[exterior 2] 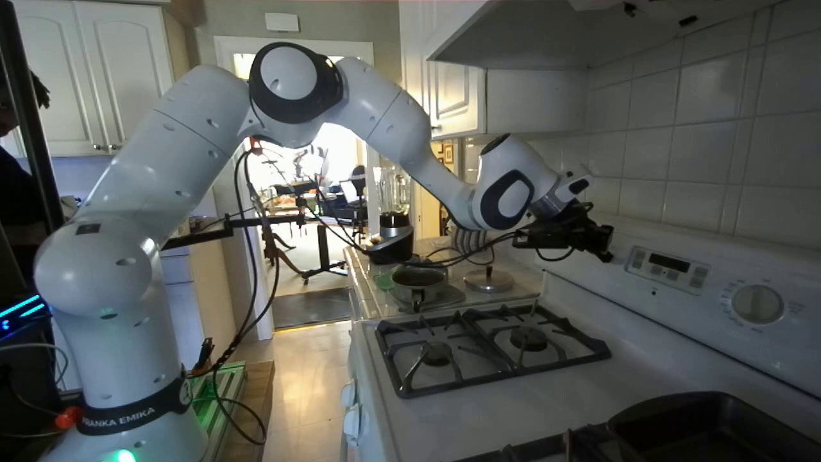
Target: Press on the button of the stove
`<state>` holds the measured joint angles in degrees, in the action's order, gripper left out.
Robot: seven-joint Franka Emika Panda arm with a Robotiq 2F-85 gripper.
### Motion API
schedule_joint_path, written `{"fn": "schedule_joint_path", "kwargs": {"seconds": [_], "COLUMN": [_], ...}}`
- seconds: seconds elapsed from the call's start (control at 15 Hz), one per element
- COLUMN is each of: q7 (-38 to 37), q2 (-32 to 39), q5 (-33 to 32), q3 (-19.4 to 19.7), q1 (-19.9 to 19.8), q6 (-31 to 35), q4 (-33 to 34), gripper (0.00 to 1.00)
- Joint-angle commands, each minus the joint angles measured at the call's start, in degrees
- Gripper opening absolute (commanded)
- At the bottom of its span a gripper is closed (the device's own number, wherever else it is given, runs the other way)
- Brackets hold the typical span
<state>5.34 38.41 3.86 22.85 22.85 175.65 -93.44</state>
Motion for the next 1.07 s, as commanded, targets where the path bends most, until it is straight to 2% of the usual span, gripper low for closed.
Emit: {"fn": "schedule_joint_path", "kwargs": {"seconds": [0.0, 0.53, 0.6, 1.0], "q7": [-0.34, -0.48, -4.33, -6.98], "q2": [0.30, 1.33, 0.79, 1.16], "q5": [0.47, 0.60, -4.79, -8.03], "q3": [-0.48, -0.80, -3.06, -6.06], "q1": [-0.41, -0.83, -3.20, -5.64], "q6": [-2.08, -3.13, -3.20, -4.02], "q4": [1.70, 3.85, 3.91, 5.73], "gripper": [0.00, 0.00, 0.00, 0.00]}}
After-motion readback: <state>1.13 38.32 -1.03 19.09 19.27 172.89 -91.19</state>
